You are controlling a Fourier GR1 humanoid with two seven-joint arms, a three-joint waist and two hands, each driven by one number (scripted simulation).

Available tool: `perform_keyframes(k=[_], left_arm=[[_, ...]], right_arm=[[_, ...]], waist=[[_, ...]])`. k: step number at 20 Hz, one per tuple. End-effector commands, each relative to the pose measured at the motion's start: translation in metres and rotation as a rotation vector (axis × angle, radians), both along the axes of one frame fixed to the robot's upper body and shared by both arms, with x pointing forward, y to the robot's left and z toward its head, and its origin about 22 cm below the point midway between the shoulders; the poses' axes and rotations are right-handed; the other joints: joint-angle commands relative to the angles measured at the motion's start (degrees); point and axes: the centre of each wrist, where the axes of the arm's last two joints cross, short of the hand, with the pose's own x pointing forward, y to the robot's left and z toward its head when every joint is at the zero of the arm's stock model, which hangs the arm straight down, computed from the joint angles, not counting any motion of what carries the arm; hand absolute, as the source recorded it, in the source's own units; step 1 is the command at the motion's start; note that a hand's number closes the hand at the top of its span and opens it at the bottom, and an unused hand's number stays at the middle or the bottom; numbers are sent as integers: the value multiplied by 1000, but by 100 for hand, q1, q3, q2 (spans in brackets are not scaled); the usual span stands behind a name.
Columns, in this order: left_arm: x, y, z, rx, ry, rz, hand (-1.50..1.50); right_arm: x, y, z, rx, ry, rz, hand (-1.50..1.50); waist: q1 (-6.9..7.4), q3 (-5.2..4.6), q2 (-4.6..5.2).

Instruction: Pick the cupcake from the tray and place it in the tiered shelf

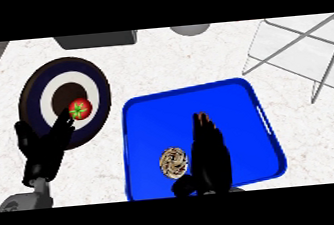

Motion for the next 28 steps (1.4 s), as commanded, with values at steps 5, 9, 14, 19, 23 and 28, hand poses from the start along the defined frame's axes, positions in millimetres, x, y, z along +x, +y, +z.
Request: perform_keyframes(k=[5, 9, 14, 19, 23, 28], left_arm=[[-10, 7, -5, 3, 45, 1, 0], [-7, 24, -10, -13, 31, -2, 0], [-4, -6, -17, -11, 33, -18, 0], [6, -1, -6, -14, 27, -6, 0], [2, -4, -10, -9, 32, -12, 0], [-10, -6, -9, -2, 34, -27, 0]], right_arm=[[7, 10, 1, -60, 80, -202, -150], [-3, 13, -28, -19, 42, -196, -150], [5, 11, -40, -18, 33, -192, -150], [11, 15, -44, -56, 133, -77, 150], [11, 30, -30, -67, 166, 58, 150], [23, 30, -38, 8, 87, 44, 150]], waist=[[-2, -26, 4], [2, -25, 29], [-13, -23, 38], [3, -22, 38], [39, -23, 36], [57, -19, 28]])
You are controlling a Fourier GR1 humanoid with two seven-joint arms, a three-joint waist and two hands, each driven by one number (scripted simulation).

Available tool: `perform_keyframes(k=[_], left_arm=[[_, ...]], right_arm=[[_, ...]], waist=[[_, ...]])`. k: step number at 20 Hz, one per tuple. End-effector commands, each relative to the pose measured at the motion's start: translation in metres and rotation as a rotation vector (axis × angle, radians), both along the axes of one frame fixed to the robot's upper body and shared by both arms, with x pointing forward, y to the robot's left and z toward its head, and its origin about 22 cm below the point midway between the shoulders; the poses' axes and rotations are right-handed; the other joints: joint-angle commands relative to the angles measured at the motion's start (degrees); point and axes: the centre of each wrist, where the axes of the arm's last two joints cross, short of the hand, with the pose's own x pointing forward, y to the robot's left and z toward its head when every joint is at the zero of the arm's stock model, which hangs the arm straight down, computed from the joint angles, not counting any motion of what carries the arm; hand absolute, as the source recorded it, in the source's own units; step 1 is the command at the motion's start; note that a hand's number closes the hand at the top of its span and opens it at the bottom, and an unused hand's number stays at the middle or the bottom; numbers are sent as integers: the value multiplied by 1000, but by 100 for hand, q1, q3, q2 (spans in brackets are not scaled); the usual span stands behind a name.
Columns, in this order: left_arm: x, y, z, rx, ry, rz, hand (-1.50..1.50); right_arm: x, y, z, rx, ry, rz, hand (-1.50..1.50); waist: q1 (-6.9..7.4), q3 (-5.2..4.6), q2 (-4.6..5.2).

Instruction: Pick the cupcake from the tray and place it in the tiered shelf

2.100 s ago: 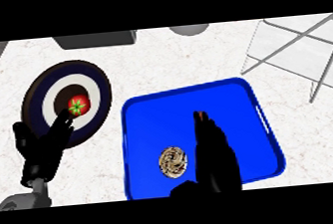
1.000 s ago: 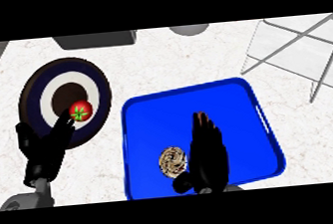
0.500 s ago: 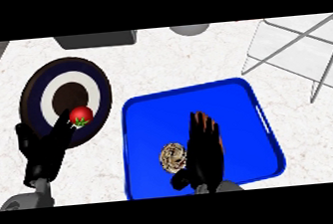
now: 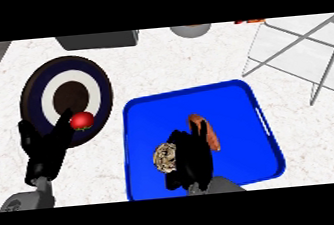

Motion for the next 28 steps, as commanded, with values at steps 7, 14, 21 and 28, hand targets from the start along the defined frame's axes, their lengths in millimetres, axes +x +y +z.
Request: perform_keyframes(k=[7, 14, 21, 28], left_arm=[[0, -12, -10, -32, 44, 12, 0], [-12, -5, -17, -26, 22, 12, 0], [0, 17, -4, -5, 40, 58, 0], [-17, -5, -13, -5, 33, 31, 0]], right_arm=[[-7, 25, 33, 71, -111, -55, 150], [97, -73, 86, 112, -248, -217, 150], [85, -61, 187, 57, -520, -319, 150], [82, -88, 259, 35, -615, -425, 150]], waist=[[-82, 24, 93], [-90, 24, 105], [-190, 13, 51], [-145, 18, 46]])
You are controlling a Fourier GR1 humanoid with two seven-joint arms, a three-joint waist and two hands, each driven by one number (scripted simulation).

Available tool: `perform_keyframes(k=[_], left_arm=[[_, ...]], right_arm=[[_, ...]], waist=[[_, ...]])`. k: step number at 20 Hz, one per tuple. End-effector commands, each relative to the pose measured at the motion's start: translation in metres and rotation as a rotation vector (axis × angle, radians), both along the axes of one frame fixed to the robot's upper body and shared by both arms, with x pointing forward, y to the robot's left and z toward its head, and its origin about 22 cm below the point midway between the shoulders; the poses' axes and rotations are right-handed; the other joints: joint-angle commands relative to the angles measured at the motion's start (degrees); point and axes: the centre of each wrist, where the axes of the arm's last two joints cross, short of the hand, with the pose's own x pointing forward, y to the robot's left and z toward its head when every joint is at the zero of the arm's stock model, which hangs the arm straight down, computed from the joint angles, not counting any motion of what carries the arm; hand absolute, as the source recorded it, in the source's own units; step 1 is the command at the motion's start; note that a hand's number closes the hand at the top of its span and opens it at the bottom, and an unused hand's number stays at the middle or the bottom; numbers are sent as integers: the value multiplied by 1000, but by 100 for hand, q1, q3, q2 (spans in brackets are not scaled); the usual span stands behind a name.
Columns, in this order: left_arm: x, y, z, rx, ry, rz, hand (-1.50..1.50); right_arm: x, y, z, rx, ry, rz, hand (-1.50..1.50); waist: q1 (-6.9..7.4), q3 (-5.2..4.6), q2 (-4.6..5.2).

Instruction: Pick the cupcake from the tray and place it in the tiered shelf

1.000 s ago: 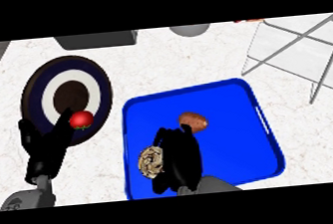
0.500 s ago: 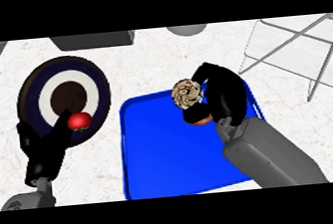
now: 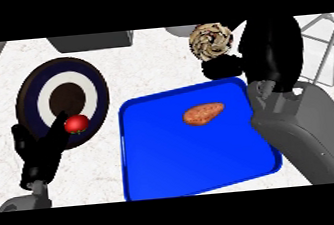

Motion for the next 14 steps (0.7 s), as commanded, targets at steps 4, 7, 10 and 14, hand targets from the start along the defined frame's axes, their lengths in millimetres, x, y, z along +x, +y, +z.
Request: perform_keyframes(k=[4, 7, 10, 14], left_arm=[[3, -12, -5, -15, 41, -5, 0], [3, -3, -3, -4, 23, 11, 0], [-8, -1, -16, -13, 30, -9, 0], [1, -1, 0, -7, 36, -14, 0]], right_arm=[[-5, -30, 80, 2, 18, -206, 150], [3, -38, 112, 41, -9, -244, 150], [11, -67, 121, 52, -14, -287, 150], [19, -100, 150, 59, -34, -305, 150]], waist=[[-18, -26, 25], [49, -28, 39], [42, -27, 51], [83, -22, 57]])
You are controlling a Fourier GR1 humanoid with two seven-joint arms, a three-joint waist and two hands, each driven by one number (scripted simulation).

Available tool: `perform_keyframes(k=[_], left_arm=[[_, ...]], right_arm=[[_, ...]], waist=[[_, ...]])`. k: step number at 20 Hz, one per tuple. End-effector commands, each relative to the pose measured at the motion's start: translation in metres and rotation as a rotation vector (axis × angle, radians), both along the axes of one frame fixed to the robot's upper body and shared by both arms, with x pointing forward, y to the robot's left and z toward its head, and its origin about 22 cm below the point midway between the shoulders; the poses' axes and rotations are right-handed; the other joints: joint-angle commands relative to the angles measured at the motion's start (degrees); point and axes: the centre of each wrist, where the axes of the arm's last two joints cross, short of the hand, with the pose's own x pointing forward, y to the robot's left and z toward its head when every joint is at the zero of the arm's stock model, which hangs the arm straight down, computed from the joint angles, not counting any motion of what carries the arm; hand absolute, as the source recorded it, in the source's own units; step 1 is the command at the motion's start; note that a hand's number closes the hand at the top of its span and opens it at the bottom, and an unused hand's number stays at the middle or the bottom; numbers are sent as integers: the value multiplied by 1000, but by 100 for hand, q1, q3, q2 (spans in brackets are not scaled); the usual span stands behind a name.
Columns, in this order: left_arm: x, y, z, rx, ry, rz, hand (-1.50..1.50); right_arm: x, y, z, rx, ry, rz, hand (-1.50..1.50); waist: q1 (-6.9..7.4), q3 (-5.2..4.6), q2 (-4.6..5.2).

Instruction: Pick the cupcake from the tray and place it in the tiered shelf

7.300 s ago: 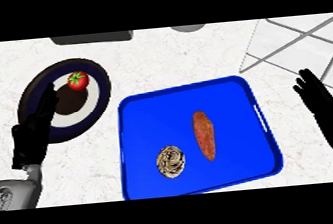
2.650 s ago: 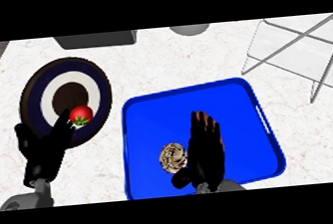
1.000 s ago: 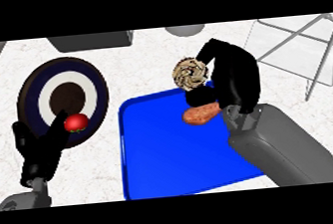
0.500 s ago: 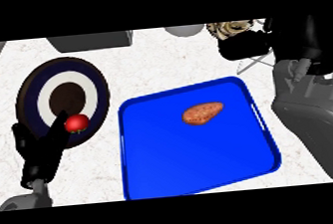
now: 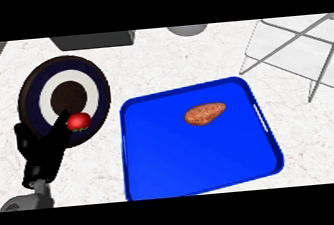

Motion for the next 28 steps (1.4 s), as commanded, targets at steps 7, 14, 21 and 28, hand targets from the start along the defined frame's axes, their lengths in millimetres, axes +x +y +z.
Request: perform_keyframes(k=[7, 14, 21, 28], left_arm=[[-1, 4, 0, -27, 28, -3, 0], [-6, 8, -4, -4, 26, -17, 0], [-12, 3, -14, -14, 41, -30, 0], [4, -9, -6, 4, 26, -29, 0]], right_arm=[[25, -64, 25, 21, 121, -115, 150], [46, -112, 25, -17, 228, -64, 150], [71, -121, 0, -57, 199, -94, 150], [88, -140, -23, -60, 188, -110, 150]], waist=[[54, -15, 39], [104, -15, 53], [98, -15, 53], [95, -14, 59]])
